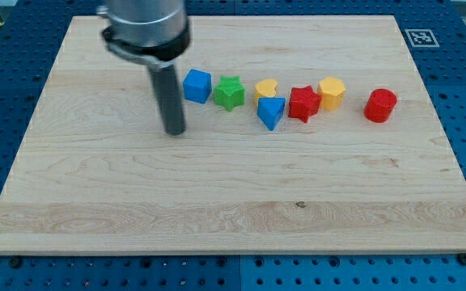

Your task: Slightly move the red star into the yellow hexagon

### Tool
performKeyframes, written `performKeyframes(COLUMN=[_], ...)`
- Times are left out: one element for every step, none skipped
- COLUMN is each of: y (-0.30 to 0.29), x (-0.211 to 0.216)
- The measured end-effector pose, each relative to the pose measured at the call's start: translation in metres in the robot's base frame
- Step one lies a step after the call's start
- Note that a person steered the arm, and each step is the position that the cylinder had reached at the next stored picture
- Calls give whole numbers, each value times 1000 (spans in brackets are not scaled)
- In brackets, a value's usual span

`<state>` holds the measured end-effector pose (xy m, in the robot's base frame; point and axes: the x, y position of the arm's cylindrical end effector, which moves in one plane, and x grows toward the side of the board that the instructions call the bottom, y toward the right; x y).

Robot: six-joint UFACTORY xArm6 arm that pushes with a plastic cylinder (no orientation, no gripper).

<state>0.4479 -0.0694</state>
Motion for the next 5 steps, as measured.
performKeyframes(y=[53, 108, 169, 223, 235], x=[-4, -4, -2, 22, 38])
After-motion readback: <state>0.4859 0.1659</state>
